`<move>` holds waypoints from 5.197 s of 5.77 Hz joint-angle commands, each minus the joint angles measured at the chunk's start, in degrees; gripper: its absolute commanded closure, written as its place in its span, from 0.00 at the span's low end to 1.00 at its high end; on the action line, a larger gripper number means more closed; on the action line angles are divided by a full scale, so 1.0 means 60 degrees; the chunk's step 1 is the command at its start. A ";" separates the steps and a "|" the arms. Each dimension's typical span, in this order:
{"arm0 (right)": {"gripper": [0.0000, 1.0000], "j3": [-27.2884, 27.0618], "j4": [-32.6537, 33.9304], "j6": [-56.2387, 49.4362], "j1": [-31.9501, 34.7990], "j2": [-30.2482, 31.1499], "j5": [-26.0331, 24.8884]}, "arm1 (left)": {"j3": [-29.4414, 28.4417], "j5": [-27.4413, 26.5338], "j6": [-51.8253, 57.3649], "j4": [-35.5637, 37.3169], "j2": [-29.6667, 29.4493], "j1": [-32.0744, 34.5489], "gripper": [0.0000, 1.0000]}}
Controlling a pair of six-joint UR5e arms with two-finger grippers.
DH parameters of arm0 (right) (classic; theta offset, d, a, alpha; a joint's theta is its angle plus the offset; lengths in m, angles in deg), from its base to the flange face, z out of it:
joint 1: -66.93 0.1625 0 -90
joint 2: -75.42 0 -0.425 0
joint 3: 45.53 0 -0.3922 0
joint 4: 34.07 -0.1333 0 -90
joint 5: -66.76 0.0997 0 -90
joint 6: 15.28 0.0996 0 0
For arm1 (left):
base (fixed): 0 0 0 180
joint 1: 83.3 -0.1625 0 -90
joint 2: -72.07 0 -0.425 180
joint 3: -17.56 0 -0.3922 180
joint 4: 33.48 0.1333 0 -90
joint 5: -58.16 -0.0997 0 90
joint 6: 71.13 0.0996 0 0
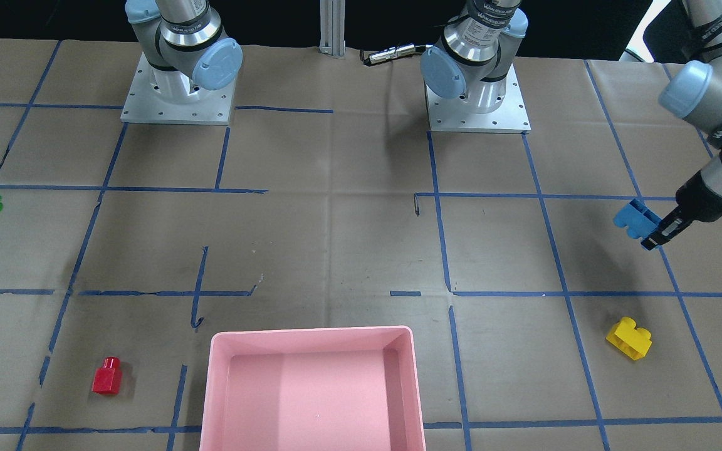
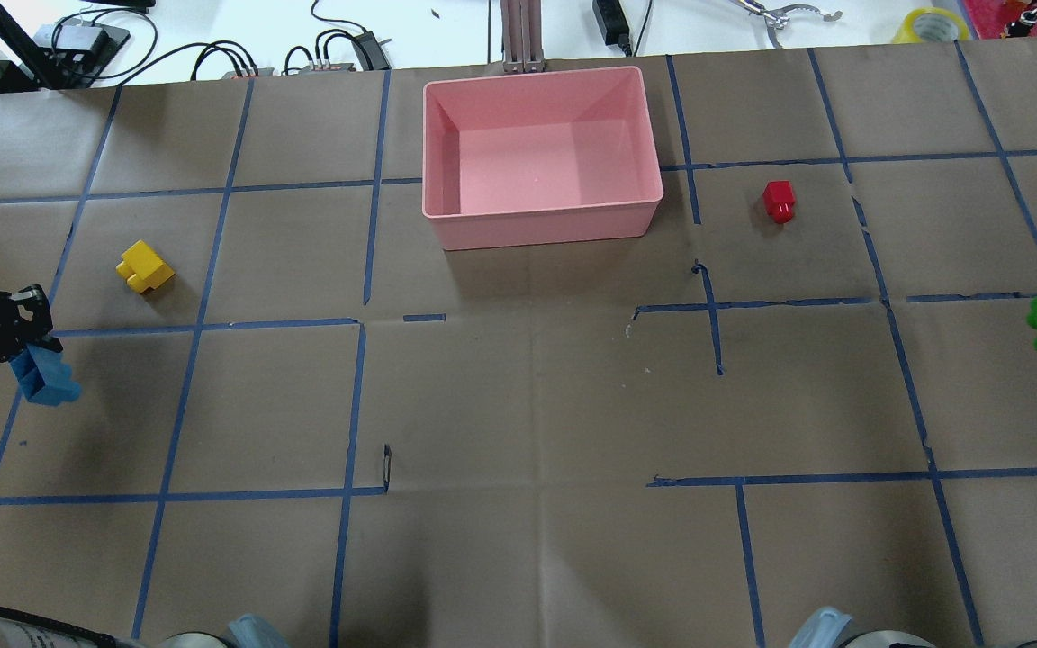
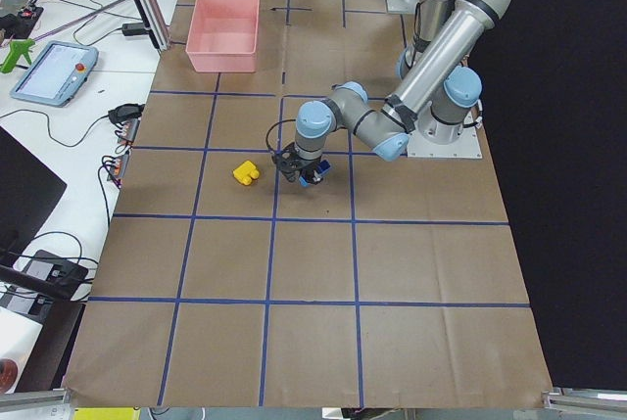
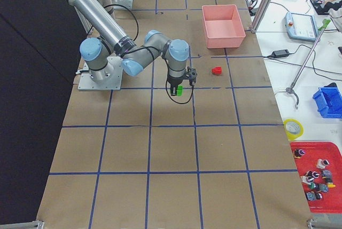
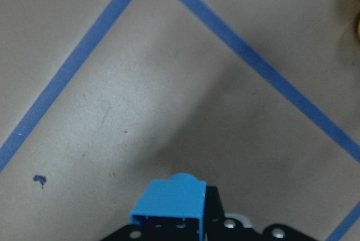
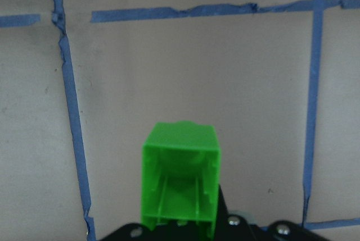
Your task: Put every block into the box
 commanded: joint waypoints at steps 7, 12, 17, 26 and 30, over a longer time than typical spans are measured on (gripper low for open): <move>0.97 0.5172 -0.0742 0.2954 0.4834 -0.2715 0.4381 | -0.6899 0.0858 -0.1700 -0.3043 -0.2672 0.5616 0.99; 0.00 0.6749 0.0695 0.6901 0.7286 -0.5213 0.4814 | -0.8346 0.0828 -0.4225 -0.2112 -0.5211 0.8364 0.80; 0.00 0.6428 -0.1032 0.6133 0.6167 -0.4253 0.3326 | -0.8302 0.0682 -0.4243 -0.1977 -0.4761 0.8294 0.00; 0.01 0.3499 0.2378 0.2465 0.4652 -0.5228 0.1401 | -0.7409 0.0273 -0.1788 -0.3338 -0.3969 0.2346 0.00; 0.57 0.3352 0.2378 0.2509 0.4622 -0.5289 0.1415 | -0.3182 -0.1059 -0.3613 -0.0786 -0.2138 0.2360 0.01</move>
